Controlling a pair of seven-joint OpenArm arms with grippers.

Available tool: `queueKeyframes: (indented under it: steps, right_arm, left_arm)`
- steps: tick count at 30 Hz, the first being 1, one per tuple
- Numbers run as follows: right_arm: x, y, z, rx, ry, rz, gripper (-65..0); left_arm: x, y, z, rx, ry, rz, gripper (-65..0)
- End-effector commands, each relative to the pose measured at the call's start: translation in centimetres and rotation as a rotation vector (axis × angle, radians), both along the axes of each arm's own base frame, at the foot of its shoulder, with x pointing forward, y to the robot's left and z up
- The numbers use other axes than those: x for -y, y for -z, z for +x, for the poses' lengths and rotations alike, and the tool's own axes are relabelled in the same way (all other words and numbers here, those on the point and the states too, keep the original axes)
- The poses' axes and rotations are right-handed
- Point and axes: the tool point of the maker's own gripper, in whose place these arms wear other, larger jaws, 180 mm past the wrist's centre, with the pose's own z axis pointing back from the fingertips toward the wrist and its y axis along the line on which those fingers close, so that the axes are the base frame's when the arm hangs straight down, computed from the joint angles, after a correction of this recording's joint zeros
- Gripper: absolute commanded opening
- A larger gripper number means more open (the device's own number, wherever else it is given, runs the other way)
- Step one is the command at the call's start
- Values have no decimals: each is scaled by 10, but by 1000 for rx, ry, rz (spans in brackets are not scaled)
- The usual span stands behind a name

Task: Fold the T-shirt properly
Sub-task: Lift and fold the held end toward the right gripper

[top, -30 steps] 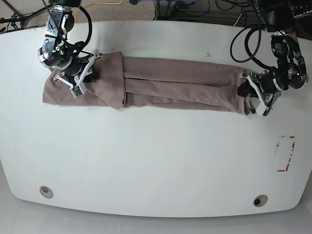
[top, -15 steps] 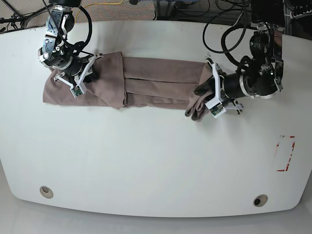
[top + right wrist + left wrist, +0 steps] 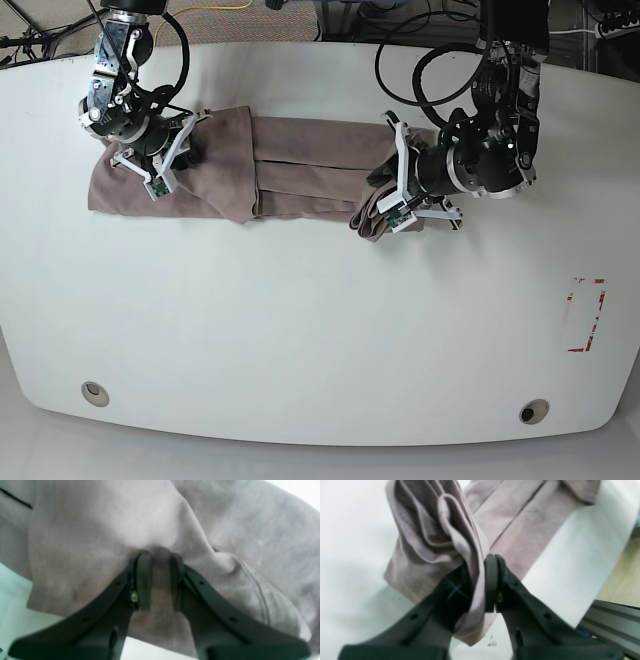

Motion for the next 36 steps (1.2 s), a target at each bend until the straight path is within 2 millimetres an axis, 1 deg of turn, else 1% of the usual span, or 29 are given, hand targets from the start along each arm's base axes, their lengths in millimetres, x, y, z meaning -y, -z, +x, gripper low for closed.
queueKeyframes:
  steps: [1,5,7,13,18,20,25,27,30,32,33,36]
  right_arm:
    - [4,-4,3,12,-1,-14,-520]
    - [4,-4,3,12,-1,-14,-520]
    - [4,-4,3,12,-1,-14,-520]
    - [4,-4,3,12,-1,-14,-520]
    - [3,-4,3,12,-4,-13,-520]
    - [2,-4,3,11,-5,-13,-520]
    - [2,-4,3,11,-5,-13,-520]
    - [2,-4,3,11,-5,-13,-520]
    - [2,-4,4,13,-5,-13,-520]
    - [2,-5,4,16,-6,-14,-520]
    - [1,-7,6,24,-6,-12,-520]
    - [-5,-18,14,61,-6,2,-520]
  left_arm:
    - [9,-13,5,37,8,-43,-596]
    - [10,-11,3,29,15,-33,-594]
    - [14,-12,3,28,18,-45,-592]
    - [24,-15,3,27,18,-76,-518]
    - [30,-15,0,4,21,-65,-432]
    - [35,-19,4,7,24,-66,-390]
    - [49,-30,8,20,30,-98,-318]
    - [53,-34,7,21,36,-105,-306]
    - [58,-51,16,63,47,-136,-304]
    - [56,-57,22,81,44,-142,-306]
    - [52,-58,26,87,29,-141,-306]
    - [27,-57,40,102,-47,-104,-306]
